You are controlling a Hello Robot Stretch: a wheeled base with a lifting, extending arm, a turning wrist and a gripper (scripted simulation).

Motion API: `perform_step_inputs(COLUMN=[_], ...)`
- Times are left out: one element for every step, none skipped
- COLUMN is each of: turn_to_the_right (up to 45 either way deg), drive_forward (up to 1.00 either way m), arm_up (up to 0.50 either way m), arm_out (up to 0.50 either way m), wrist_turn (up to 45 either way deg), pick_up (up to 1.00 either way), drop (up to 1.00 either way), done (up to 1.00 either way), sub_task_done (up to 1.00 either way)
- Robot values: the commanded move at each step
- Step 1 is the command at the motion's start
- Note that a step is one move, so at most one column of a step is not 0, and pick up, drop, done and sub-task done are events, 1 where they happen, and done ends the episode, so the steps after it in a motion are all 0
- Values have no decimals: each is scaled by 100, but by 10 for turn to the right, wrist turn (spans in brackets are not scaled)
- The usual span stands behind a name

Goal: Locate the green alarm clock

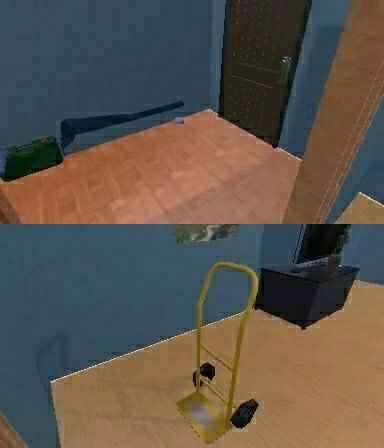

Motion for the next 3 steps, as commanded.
perform_step_inputs(turn_to_the_right=[-210, 0, -60], drive_forward=[0, 100, 0], arm_up=[0, 0, 0], arm_out=[0, 0, 0], wrist_turn=[0, 0, 0], pick_up=[0, 0, 0], drop=[0, 0, 0], done=[0, 0, 0], sub_task_done=[0, 0, 0])
